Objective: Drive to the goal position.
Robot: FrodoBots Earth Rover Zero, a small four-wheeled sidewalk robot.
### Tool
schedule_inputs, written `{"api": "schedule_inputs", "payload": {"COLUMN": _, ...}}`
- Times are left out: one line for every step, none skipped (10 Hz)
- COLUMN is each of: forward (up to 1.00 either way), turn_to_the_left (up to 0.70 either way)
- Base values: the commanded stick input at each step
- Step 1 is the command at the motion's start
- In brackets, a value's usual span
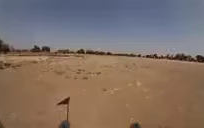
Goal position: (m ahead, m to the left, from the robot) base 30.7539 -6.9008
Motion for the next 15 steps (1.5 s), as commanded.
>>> {"api": "schedule_inputs", "payload": {"forward": 0.50, "turn_to_the_left": 0.00}}
{"api": "schedule_inputs", "payload": {"forward": 0.50, "turn_to_the_left": 0.00}}
{"api": "schedule_inputs", "payload": {"forward": 0.50, "turn_to_the_left": 0.00}}
{"api": "schedule_inputs", "payload": {"forward": 0.50, "turn_to_the_left": 0.00}}
{"api": "schedule_inputs", "payload": {"forward": 0.50, "turn_to_the_left": 0.00}}
{"api": "schedule_inputs", "payload": {"forward": 0.50, "turn_to_the_left": 0.00}}
{"api": "schedule_inputs", "payload": {"forward": 0.50, "turn_to_the_left": 0.00}}
{"api": "schedule_inputs", "payload": {"forward": 0.50, "turn_to_the_left": 0.00}}
{"api": "schedule_inputs", "payload": {"forward": 0.50, "turn_to_the_left": 0.00}}
{"api": "schedule_inputs", "payload": {"forward": 0.50, "turn_to_the_left": 0.00}}
{"api": "schedule_inputs", "payload": {"forward": 0.50, "turn_to_the_left": 0.00}}
{"api": "schedule_inputs", "payload": {"forward": 0.50, "turn_to_the_left": 0.00}}
{"api": "schedule_inputs", "payload": {"forward": 0.50, "turn_to_the_left": 0.00}}
{"api": "schedule_inputs", "payload": {"forward": 0.50, "turn_to_the_left": 0.00}}
{"api": "schedule_inputs", "payload": {"forward": 0.50, "turn_to_the_left": 0.00}}
